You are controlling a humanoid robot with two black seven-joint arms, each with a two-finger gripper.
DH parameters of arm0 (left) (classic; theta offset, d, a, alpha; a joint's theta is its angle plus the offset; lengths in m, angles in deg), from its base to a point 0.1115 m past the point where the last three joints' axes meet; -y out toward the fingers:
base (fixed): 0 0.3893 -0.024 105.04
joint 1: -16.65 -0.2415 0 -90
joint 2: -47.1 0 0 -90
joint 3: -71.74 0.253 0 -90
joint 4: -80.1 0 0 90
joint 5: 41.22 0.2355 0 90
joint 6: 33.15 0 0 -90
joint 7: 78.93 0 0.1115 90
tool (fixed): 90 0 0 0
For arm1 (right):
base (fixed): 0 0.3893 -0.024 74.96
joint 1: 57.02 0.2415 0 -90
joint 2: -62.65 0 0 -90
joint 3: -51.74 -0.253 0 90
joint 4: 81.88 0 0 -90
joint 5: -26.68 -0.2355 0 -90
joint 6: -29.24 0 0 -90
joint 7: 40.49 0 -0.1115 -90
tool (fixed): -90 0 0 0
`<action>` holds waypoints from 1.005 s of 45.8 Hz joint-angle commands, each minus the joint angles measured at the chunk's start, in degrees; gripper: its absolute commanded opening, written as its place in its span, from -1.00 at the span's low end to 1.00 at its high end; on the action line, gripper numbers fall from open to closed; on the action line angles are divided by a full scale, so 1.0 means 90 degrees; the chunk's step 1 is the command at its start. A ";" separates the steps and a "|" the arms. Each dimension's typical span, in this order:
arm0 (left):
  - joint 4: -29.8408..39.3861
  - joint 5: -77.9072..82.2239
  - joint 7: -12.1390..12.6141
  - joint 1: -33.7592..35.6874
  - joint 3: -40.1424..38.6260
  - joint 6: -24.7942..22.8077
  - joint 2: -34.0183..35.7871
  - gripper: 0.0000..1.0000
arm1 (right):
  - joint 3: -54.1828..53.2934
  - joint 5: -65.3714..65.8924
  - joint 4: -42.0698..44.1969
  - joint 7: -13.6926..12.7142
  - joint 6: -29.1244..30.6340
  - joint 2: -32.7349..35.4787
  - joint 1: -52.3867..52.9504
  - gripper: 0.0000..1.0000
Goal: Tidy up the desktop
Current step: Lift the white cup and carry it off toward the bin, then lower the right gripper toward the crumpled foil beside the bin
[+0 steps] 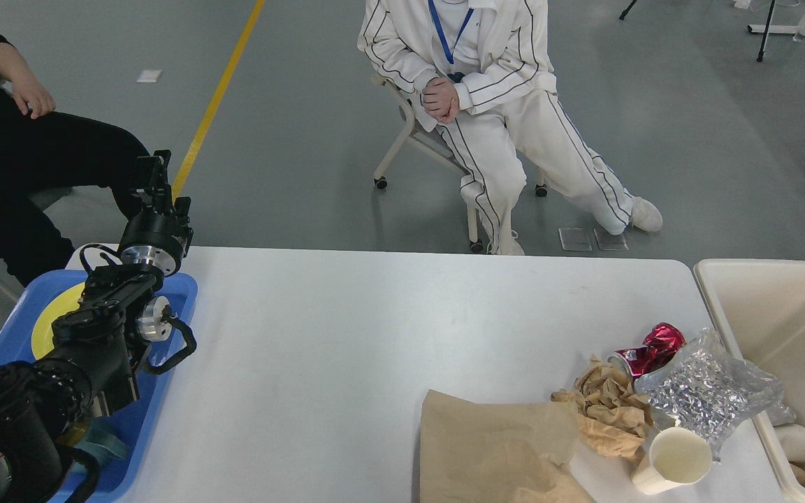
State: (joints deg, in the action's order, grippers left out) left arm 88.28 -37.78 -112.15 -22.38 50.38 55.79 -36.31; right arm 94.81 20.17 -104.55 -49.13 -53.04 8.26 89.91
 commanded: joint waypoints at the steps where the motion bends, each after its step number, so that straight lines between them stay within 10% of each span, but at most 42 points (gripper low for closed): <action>1: 0.0000 -0.0002 0.0000 -0.0009 0.0000 0.0001 0.0000 0.93 | 0.0506 0.0019 -0.0352 -0.0016 0.0040 -0.0353 0.1026 1.00; 12: 0.0000 -0.0002 0.0000 0.0000 0.0000 0.0001 0.0000 0.93 | 0.2166 0.0019 -0.2070 -0.0016 0.0585 -0.1095 0.3253 1.00; 26: 0.0000 -0.0002 0.0000 0.0000 0.0000 0.0001 0.0000 0.93 | 0.2460 -0.0020 -0.3165 -0.0006 0.5214 -0.1515 0.5294 1.00; 36: 0.0000 -0.0002 0.0000 -0.0009 0.0000 0.0010 0.0000 0.93 | 0.2773 -0.0020 -0.4063 -0.0006 0.5253 -0.1340 0.6789 1.00; 46: 0.0000 -0.0002 0.0000 0.0000 0.0000 0.0001 0.0000 0.93 | 0.2705 -0.0020 -0.3996 0.0004 0.5253 -0.0627 0.5922 1.00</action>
State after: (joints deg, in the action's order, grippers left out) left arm 88.28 -37.80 -112.15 -22.37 50.38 55.80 -36.32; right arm 119.38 20.04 -141.10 -49.17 -5.77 -0.60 149.14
